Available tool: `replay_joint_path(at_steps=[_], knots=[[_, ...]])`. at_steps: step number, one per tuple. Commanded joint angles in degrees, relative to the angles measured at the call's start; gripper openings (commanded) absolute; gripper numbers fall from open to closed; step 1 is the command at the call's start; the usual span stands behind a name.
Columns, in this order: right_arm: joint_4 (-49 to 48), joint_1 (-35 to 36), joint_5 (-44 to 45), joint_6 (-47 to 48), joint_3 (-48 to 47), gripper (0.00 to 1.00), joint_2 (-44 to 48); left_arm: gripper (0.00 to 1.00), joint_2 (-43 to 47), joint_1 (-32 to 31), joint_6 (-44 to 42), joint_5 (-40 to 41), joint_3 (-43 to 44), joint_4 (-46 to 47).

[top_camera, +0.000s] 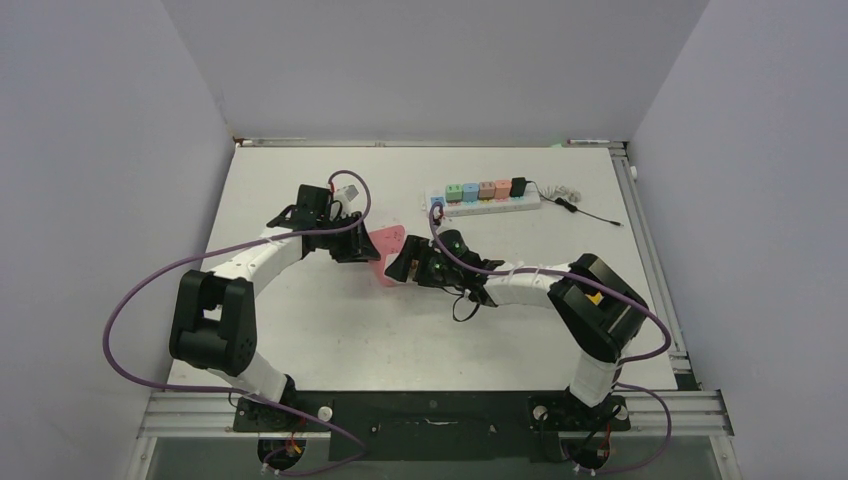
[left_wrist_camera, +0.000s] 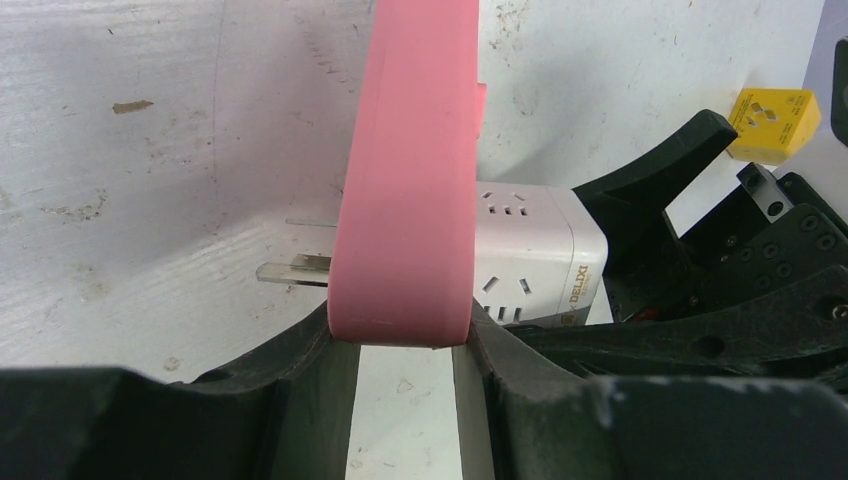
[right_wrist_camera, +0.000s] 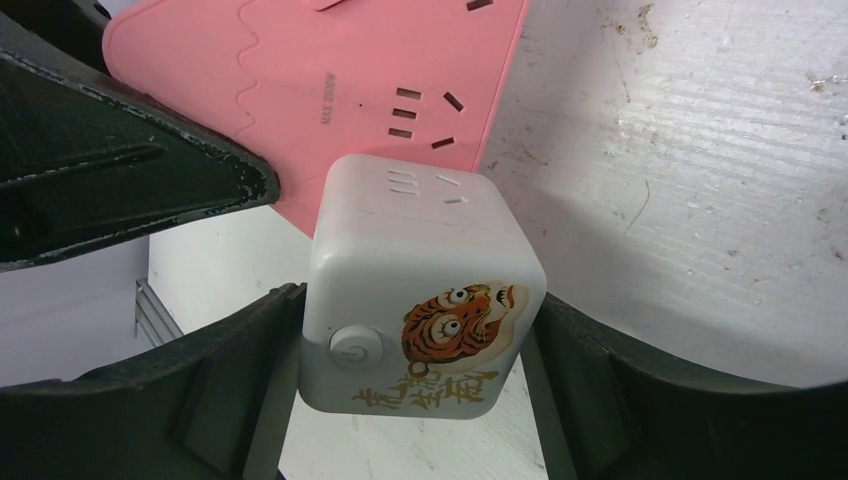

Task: Pull the plug off the socket
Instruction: Remove the plug from the socket.

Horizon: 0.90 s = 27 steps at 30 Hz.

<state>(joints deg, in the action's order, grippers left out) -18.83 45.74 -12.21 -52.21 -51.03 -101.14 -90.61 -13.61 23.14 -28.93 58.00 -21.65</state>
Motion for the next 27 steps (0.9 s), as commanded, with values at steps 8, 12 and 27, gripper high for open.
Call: replay_joint_path(at_steps=[8, 12, 27], knots=[[-3.19, -0.46, -0.08, 0.29, -1.8, 0.59, 0.33, 0.0, 1.76, -0.18, -0.09, -2.73, 1.64, 3.42], [-3.23, -0.41, -0.1, 0.14, -2.03, 0.44, 0.26, 0.0, 1.53, -0.22, -0.71, -0.28, 1.91, 2.5], [9.24, 3.87, 10.63, -2.81, -6.66, 0.05, -0.82, 0.0, -1.95, -2.25, -0.73, 5.14, 2.51, 0.6]])
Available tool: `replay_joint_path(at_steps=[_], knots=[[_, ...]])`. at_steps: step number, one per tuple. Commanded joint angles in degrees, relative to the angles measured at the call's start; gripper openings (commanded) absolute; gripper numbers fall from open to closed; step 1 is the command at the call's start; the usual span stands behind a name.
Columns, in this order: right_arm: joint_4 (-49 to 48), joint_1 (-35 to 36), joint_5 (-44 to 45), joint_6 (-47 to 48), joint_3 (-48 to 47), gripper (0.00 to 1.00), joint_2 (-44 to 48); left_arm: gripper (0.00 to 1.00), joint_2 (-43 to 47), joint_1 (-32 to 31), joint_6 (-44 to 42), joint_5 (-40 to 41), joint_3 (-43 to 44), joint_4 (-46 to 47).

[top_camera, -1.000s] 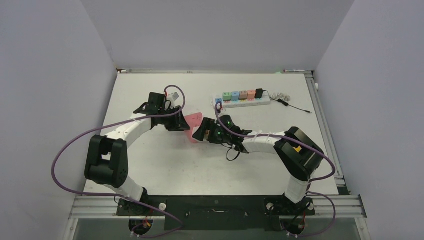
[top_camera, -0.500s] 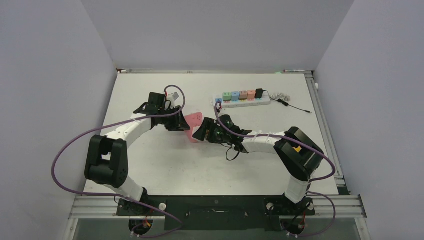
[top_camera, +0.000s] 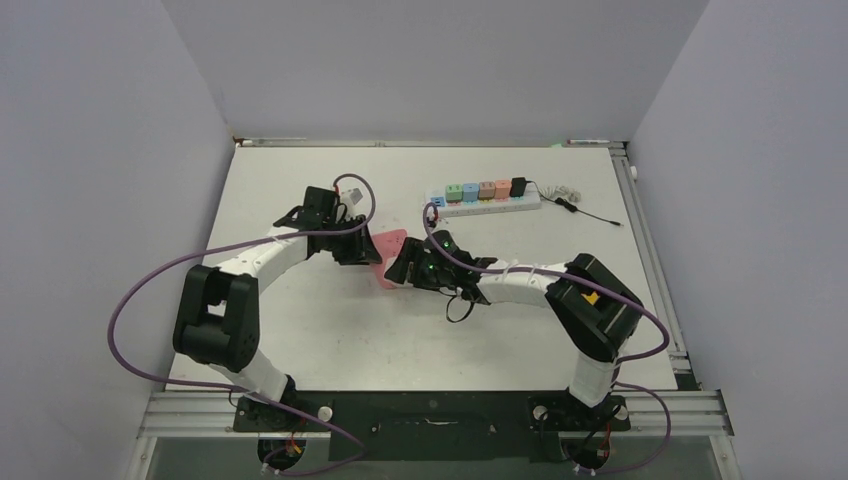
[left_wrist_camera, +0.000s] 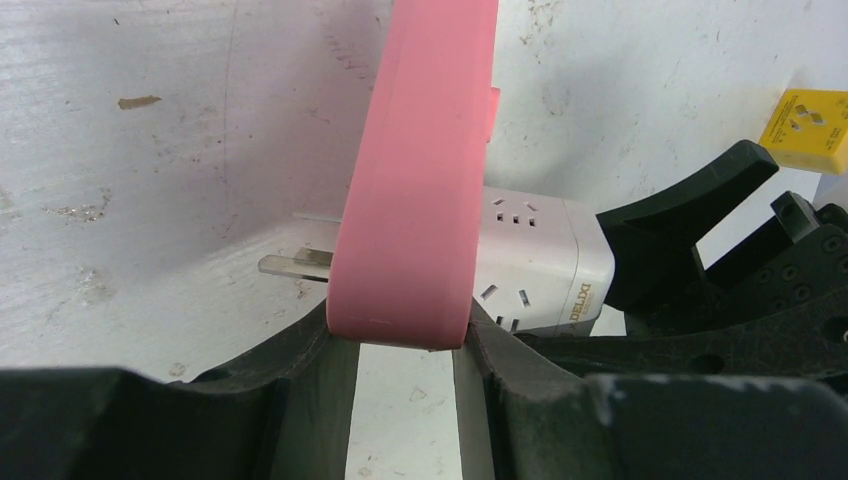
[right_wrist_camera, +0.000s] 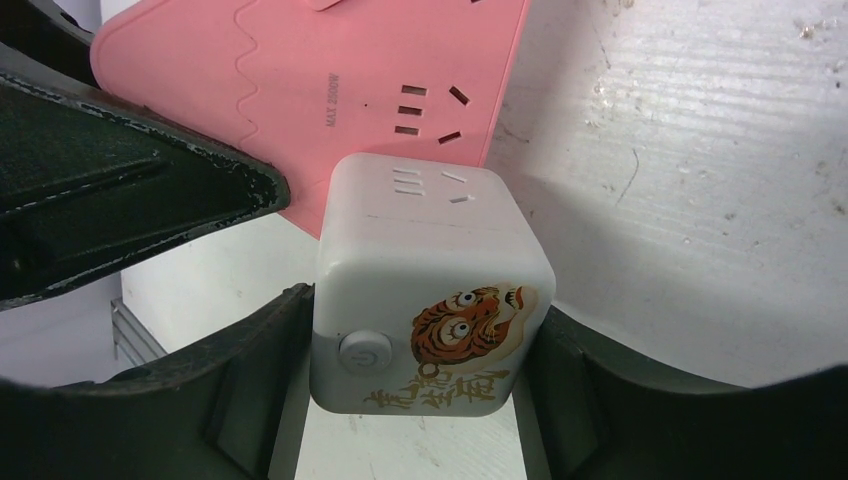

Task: Pull the plug off the socket
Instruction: Remove the plug from the socket.

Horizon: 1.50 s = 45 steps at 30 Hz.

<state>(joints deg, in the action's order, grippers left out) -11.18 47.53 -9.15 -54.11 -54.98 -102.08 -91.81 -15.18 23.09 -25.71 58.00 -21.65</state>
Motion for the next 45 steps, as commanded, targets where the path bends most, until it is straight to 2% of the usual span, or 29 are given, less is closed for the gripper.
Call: replay_joint_path(at_steps=[1, 5, 13, 24, 33, 38, 45], knots=[[2.0, 2.95, 8.64, -1.01, -2.89, 0.05, 0.23, 0.0, -0.94, -0.64, -0.64, 1.98, 2.51, 0.6], [3.54, 5.27, 12.99, -1.01, -3.63, 0.05, 0.3, 0.0, -1.33, -0.73, -0.6, 1.9, 2.72, 0.47], [4.1, 5.18, 13.9, 0.79, -3.96, 0.05, 1.46, 0.0, -1.77, -0.66, -1.1, 2.73, 3.34, -0.63], [-7.29, 1.93, 3.13, 6.08, 2.7, 0.05, 5.63, 0.0, -0.5, 0.54, -1.2, -0.3, 3.31, 0.29], [-19.38, -4.13, -8.64, 7.19, 10.02, 0.05, 10.34, 0.0, 1.31, 0.79, -2.25, -3.81, 3.09, 1.43], [-20.36, -5.59, -12.36, 8.44, 11.03, 0.05, 11.9, 0.0, 1.86, 0.92, -2.26, -4.14, 2.87, 1.83], [-18.39, -5.66, -12.69, 9.36, 10.86, 0.05, 12.43, 0.0, 2.36, 0.89, -2.18, -4.31, 2.45, 2.32]])
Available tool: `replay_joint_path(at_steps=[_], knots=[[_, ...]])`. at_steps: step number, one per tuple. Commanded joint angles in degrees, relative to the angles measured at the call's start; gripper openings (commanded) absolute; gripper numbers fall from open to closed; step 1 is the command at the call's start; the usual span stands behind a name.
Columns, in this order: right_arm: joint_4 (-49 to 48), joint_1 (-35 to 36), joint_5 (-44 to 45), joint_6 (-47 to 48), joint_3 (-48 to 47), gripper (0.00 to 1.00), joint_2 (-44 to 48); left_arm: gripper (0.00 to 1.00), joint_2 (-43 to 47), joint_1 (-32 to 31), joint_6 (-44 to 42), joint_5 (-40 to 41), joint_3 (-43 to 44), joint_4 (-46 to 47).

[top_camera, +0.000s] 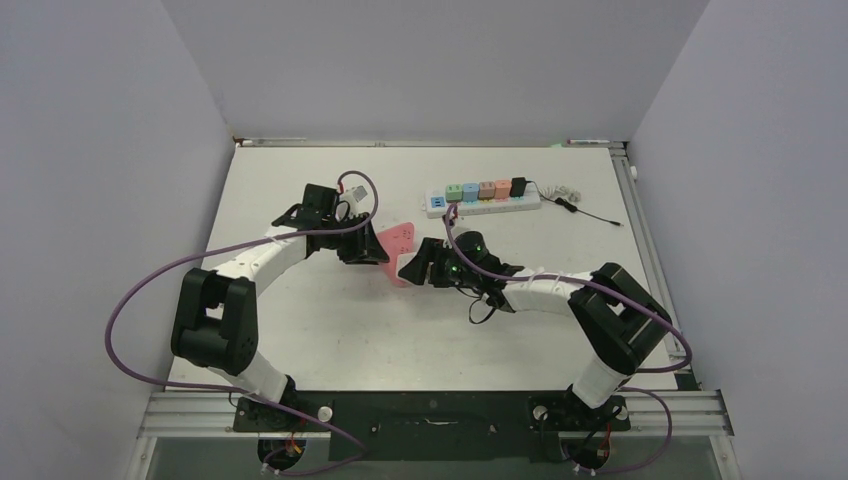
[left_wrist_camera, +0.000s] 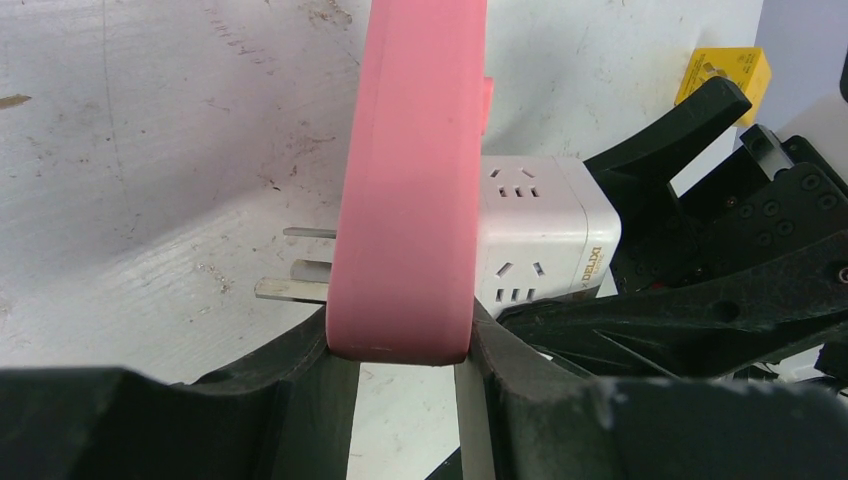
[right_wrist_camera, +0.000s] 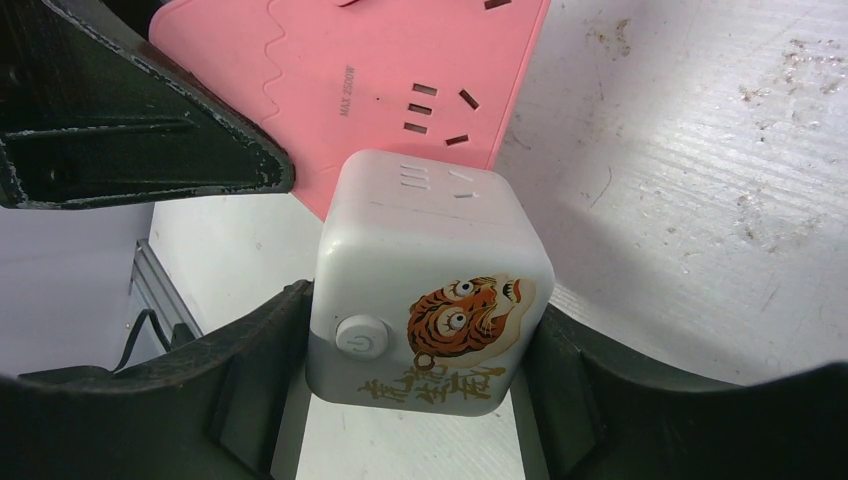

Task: Pull the plug off the socket
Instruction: Remove the plug from the socket.

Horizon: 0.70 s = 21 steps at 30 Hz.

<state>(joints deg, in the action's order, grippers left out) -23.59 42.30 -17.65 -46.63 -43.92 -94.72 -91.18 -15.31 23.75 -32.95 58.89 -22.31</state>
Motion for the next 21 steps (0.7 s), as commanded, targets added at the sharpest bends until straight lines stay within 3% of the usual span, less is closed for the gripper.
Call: replay_joint_path(at_steps=[1, 13, 21], knots=[[-5.94, -0.43, -4.09, 1.7, -0.2, 0.05, 4.96, 0.0, 1.83, 1.01, -2.85, 3.08, 1.49, 3.04], [-2.43, -0.29, -1.81, -3.88, -2.61, 0.05, 0.87, 0.0, 2.29, 0.52, -1.17, 6.23, 0.18, 3.76], [8.65, 1.23, 2.08, -5.17, -9.65, 0.05, -3.64, 0.0, 2.2, -1.3, -1.82, 8.51, 0.5, 3.05]])
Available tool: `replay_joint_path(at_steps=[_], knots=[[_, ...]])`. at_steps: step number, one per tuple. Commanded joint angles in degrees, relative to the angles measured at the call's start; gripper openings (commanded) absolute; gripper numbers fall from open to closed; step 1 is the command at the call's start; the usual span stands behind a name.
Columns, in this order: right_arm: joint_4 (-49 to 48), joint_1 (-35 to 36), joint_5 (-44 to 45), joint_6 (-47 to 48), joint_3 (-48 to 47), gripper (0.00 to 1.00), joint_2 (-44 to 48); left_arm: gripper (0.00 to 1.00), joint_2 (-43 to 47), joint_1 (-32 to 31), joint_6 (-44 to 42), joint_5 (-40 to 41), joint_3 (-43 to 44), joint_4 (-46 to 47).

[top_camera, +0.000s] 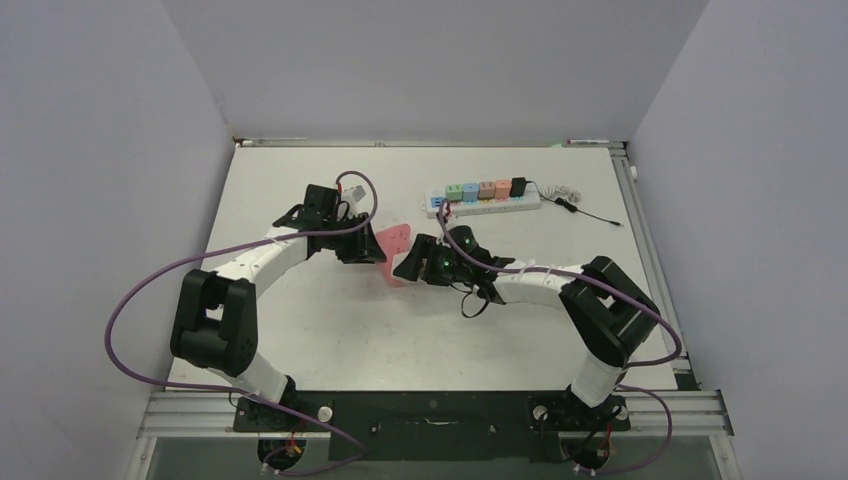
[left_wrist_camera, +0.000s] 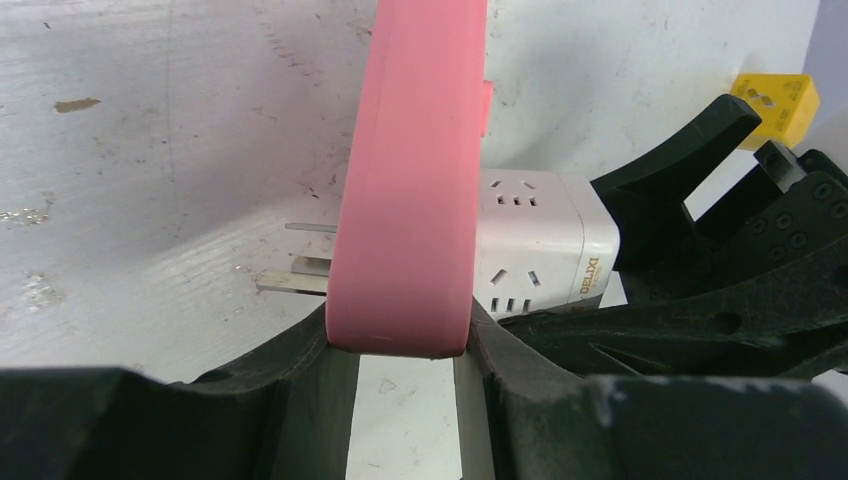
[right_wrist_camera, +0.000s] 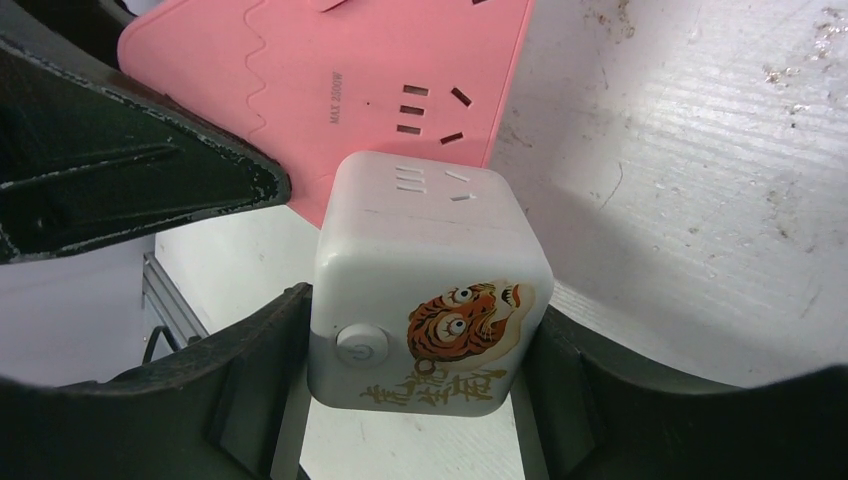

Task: Pull the plug off the socket
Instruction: Remove the plug from the socket.

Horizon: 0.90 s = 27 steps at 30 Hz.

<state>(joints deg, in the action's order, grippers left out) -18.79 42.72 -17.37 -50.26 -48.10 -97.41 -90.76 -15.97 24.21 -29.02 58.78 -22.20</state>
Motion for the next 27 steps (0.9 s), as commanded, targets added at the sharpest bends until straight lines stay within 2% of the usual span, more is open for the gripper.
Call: replay_joint_path(at_steps=[1, 15, 22, 27], knots=[[5.14, 0.91, 2.02, -1.82, -6.37, 0.05, -1.59, 0.0, 1.81, -0.86, -2.46, 4.92, 0.69, 2.85], [16.44, 1.84, 6.11, -5.38, -14.35, 0.05, -7.44, 0.0, 1.79, -5.29, -4.79, 8.98, 1.52, 1.37], [15.28, 2.1, 8.38, -6.07, -13.74, 0.05, -6.79, 0.0, 1.35, -5.5, -4.83, 8.26, 1.88, 1.25], [11.66, 3.24, 10.67, -2.87, -11.21, 0.05, -5.14, 0.0, 0.87, -4.74, -4.91, 7.68, 2.31, 0.82]])
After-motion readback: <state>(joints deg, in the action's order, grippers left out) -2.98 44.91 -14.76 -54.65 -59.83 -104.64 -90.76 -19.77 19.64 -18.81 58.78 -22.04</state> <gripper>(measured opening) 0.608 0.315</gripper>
